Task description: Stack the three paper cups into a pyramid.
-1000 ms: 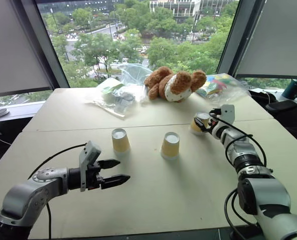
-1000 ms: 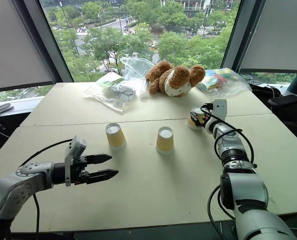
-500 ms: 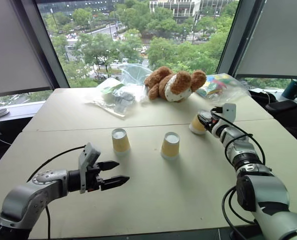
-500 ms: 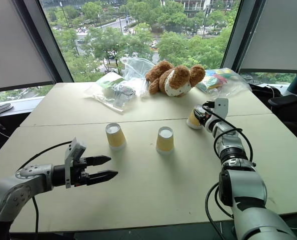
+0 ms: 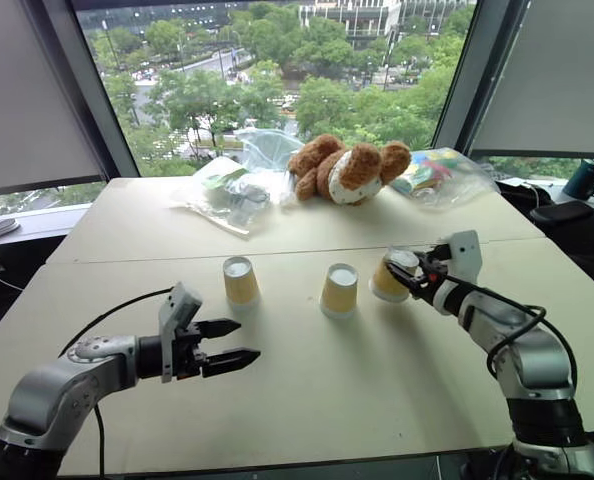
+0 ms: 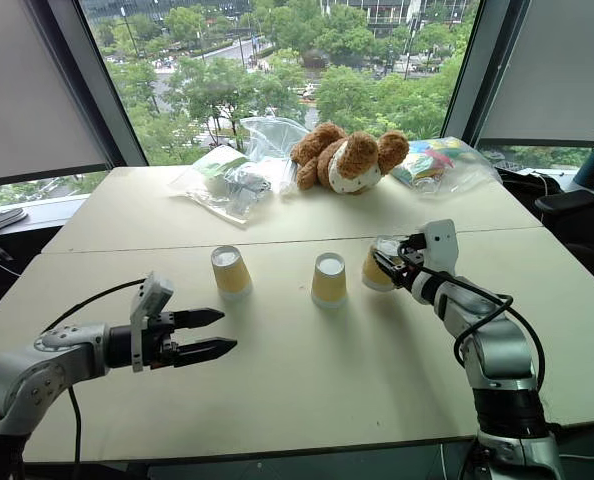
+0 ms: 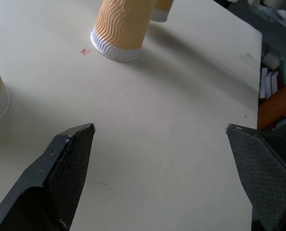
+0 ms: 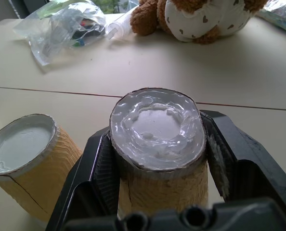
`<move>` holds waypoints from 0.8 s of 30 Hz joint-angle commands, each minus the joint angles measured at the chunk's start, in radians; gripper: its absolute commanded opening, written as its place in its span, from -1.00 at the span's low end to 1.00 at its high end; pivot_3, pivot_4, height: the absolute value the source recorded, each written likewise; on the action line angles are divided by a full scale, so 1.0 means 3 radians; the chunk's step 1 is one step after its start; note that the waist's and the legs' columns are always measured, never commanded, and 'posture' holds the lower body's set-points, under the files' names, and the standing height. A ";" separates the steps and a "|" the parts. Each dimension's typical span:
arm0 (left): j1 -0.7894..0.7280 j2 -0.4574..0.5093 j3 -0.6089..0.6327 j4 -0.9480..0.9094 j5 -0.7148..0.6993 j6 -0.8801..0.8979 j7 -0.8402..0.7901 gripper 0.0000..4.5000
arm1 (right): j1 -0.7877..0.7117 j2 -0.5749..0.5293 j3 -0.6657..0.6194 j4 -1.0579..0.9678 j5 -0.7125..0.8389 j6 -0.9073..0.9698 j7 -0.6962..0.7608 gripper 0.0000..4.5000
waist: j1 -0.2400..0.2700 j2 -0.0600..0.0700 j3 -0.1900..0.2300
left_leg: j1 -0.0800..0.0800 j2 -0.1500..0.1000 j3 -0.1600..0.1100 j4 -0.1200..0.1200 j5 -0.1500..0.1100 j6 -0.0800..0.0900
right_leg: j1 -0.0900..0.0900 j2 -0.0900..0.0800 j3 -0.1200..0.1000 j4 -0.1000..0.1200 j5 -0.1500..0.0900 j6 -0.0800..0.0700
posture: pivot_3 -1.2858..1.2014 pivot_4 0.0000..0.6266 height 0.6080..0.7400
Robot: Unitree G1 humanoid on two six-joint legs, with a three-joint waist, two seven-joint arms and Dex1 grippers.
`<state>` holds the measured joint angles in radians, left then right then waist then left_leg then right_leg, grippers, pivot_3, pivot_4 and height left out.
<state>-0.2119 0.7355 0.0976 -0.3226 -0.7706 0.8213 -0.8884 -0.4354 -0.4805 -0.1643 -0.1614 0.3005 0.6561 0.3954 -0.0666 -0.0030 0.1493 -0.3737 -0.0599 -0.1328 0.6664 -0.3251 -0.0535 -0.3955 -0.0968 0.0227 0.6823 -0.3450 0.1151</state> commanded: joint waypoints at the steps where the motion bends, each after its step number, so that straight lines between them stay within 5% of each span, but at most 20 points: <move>1: -0.0044 0.0034 0.0021 -0.0012 0.0025 -0.0048 -0.0051 1.00 | 0.0018 0.0040 0.0012 -0.0152 0.0000 -0.0037 -0.0041 -0.06 | 0.0000 0.0000 0.0000 | 0.0000 0.0000 0.0000 0.0000 0.0000 0.0000 | 0.0000 0.0000 0.0000 0.0000 0.0000 0.0000 | 0.03 -0.52 1.00; 24: -0.0045 -0.0045 -0.0013 0.0051 0.0116 -0.0108 -0.0088 1.00 | 0.0323 0.0141 0.0200 -0.0441 -0.0069 0.0012 -0.0139 -0.06 | 0.0004 0.0000 0.0000 | -0.0001 -0.0001 -0.0001 -0.0004 0.0000 0.0000 | 0.0000 -0.0001 0.0000 -0.0001 0.0000 0.0000 | 0.03 -0.52 1.00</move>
<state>-0.2119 0.7239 0.0911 -0.2946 -0.7357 0.8043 -0.9097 -0.3402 -0.4419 -0.1079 -0.2620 0.2862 0.6784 0.3540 -0.0654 -0.0030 0.1493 -0.3739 -0.0602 -0.1330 0.6652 -0.3251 -0.0534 -0.3956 -0.0970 0.0226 0.6818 -0.3450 0.1151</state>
